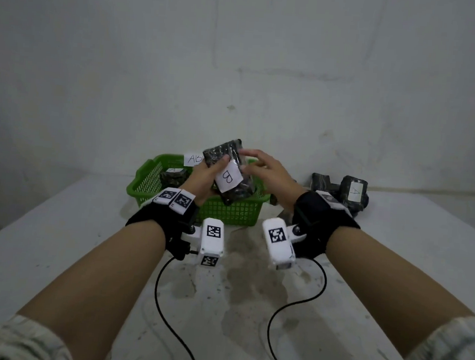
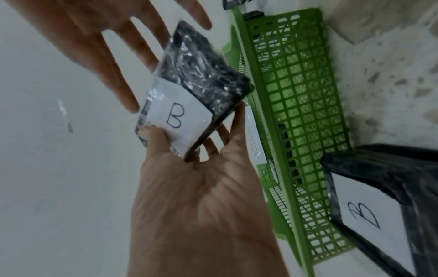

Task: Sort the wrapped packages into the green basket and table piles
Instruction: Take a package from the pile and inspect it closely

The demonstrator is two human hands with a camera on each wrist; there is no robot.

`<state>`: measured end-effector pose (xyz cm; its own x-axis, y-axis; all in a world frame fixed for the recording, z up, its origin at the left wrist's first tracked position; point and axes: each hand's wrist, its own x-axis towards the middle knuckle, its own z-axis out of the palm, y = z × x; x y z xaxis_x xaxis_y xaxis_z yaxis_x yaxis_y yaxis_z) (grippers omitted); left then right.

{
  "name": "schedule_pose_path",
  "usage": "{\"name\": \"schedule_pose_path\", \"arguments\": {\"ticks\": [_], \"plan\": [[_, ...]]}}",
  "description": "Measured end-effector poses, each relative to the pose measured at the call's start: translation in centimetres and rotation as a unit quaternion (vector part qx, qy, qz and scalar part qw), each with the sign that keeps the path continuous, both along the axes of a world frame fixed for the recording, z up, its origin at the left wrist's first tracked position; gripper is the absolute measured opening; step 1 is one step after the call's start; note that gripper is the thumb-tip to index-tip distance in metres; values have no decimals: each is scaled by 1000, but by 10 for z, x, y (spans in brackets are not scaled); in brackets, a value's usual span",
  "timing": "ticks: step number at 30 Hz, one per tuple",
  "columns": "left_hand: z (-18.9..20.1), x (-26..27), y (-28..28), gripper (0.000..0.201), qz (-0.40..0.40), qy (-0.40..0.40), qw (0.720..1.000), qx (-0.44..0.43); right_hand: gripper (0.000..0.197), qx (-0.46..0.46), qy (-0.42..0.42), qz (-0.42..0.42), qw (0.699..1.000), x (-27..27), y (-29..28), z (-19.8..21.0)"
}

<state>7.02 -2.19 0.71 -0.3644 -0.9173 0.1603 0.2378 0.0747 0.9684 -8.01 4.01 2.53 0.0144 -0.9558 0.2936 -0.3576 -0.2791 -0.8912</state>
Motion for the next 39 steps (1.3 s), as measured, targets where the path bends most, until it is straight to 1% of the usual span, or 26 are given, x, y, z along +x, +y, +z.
{"name": "schedule_pose_path", "arguments": {"ticks": [1,2,3,5,7,9,11,13,15,17,19,22,24,25,26,27,28,29,31,33,35,37,38,39], "plan": [[-1,3,0,27,-4,7,1000,-2,36,14,-38,-15,999,-3,0,2],[-1,5,0,22,-8,14,1000,-1,34,30,-68,-31,997,-6,-1,3],[-1,7,-1,20,-10,24,1000,7,35,50,-90,-42,994,-9,-3,2],[-1,11,-1,20,-21,41,999,27,42,100,-102,-49,989,-12,-5,0],[-2,13,-1,19,-36,38,998,32,42,154,-109,-7,982,-12,-3,-3],[-2,15,-2,19,-50,33,998,31,39,195,-145,42,969,-9,-2,-8],[-2,14,-1,19,-61,26,997,31,33,201,-172,53,963,-7,-2,-12],[0,12,1,27,-68,21,997,39,30,176,-172,44,968,-4,-3,-13],[2,8,4,32,-66,24,997,45,42,152,-157,39,975,-1,-4,-13],[3,5,4,26,-45,28,998,43,50,147,-138,33,979,2,-4,-13],[3,5,3,22,-23,11,999,33,50,153,-132,32,979,2,-3,-14],[3,7,1,23,-10,-7,1000,28,49,158,-128,59,977,-1,-2,-16],[4,9,2,28,-2,-8,999,35,48,155,-117,73,978,0,-1,-17],[4,9,3,35,2,-10,999,39,46,155,-105,70,980,0,-1,-18],[3,10,3,48,13,-17,999,42,41,159,-91,60,981,1,-1,-17],[2,12,1,61,32,-31,998,39,34,163,-78,49,982,0,-1,-16],[1,14,2,69,49,-53,997,22,26,170,-66,39,982,-1,1,-15],[1,17,3,70,57,-70,996,-4,18,179,-58,37,981,-2,3,-14],[4,23,6,58,43,-94,994,-37,8,195,-57,41,978,-5,7,-11],[6,31,8,49,21,-128,991,-23,6,200,-77,42,976,-6,11,-9],[8,39,13,47,-4,-169,986,9,22,202,-95,21,974,-5,11,-8],[7,45,19,46,-29,-234,971,36,45,207,-84,-5,975,-3,7,-9],[6,46,23,46,-42,-260,963,52,54,208,-76,-12,975,-2,6,-10],[3,46,27,45,-50,-271,959,68,57,206,-69,-13,976,-1,7,-9]]}}
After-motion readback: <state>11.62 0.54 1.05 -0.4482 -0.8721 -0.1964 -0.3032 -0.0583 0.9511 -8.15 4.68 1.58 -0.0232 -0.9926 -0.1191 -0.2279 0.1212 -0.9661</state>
